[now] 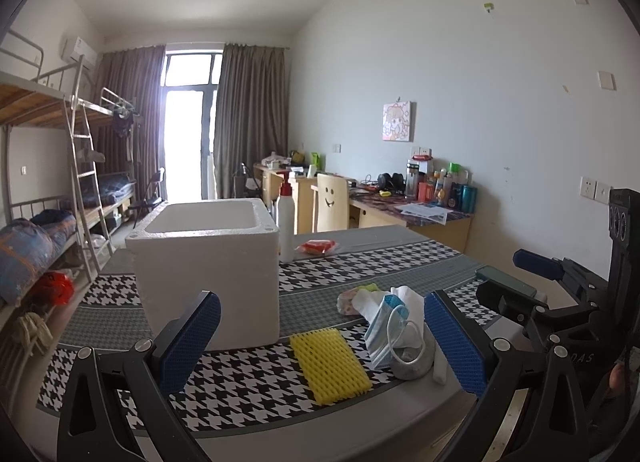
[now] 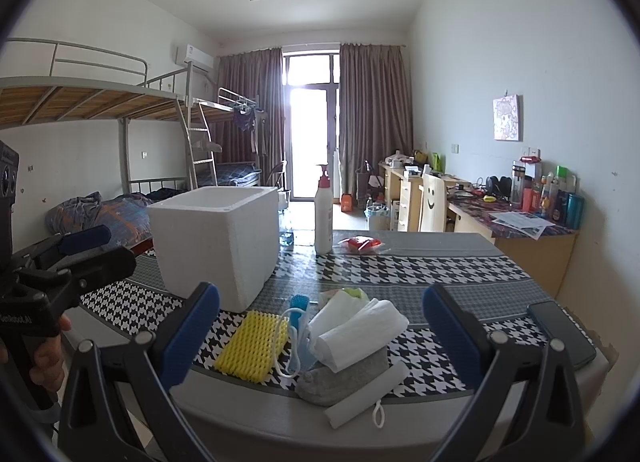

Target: Organize soft objects

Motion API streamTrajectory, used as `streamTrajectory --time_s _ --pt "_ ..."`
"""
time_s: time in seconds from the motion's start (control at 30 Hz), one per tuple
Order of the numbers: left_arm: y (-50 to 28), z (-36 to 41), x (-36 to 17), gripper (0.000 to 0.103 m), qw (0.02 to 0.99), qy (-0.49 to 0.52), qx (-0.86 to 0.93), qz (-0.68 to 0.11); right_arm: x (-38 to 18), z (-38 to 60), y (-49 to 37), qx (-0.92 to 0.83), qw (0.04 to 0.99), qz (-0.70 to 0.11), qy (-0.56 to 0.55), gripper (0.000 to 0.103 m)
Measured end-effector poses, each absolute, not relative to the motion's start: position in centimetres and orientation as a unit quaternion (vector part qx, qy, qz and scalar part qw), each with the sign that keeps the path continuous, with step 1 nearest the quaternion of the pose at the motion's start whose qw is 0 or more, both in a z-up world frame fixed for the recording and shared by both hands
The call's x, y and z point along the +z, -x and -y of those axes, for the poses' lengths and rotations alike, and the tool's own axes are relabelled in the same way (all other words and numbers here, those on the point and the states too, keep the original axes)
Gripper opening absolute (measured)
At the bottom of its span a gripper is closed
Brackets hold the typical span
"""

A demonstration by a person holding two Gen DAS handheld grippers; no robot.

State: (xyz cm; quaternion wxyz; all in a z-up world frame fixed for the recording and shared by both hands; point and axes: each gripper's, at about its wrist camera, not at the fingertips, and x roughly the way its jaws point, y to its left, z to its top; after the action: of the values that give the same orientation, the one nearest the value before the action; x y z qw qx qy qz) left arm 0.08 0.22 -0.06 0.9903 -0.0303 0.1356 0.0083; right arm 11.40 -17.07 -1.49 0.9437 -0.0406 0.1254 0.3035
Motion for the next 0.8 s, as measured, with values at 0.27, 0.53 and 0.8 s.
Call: streamTrajectory --time_s 0.27,0.53,0.8 --pt "-0.4 0.0 -0.1 0.102 0.990 0.024 0.007 -0.136 -1.6 17.2 -11.5 0.301 0.945 -0.126 0.038 0.103" --pt "-0.7 0.2 -0.3 0.102 0.990 0.021 0.006 -0.139 -1.6 17.0 -11.8 0.301 0.944 -0.129 0.041 0.103" --pt "-1.8 0.0 -0.7 0.102 0.988 0.024 0.006 -0.155 -1.8 16.9 -12.6 0.298 0.944 -0.135 0.041 0.103"
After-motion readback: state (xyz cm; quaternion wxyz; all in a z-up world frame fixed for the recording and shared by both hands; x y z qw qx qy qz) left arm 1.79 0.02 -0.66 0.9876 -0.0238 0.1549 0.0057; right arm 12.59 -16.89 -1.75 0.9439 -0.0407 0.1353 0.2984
